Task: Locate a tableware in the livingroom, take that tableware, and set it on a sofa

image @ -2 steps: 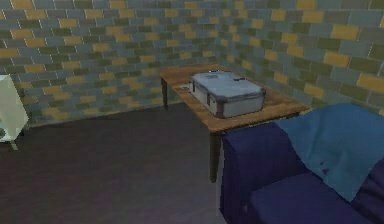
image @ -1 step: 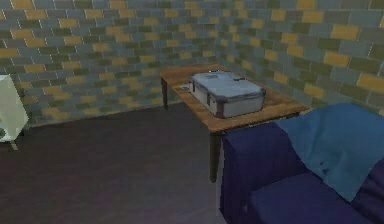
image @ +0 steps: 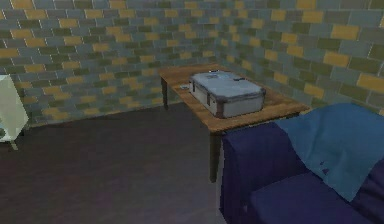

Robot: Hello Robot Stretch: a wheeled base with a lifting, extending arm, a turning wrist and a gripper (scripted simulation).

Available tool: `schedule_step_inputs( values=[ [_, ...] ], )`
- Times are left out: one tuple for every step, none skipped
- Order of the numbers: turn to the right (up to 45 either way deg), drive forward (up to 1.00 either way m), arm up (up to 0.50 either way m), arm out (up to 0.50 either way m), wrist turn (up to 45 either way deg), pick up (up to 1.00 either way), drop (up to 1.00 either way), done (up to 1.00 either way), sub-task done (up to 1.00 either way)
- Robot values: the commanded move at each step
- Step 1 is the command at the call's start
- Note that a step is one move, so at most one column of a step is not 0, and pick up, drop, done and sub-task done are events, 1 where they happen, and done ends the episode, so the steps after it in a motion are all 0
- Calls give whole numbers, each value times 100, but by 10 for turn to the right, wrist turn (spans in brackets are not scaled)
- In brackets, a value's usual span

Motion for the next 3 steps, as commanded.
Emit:
schedule_step_inputs(
  values=[
    [0, 0, 10, 0, 0, 0, 0, 0, 0],
    [0, 0, 0, -8, 0, 0, 0, 0, 0],
    [0, 0, 0, 0, 0, 0, 0, 100, 0]
  ],
)
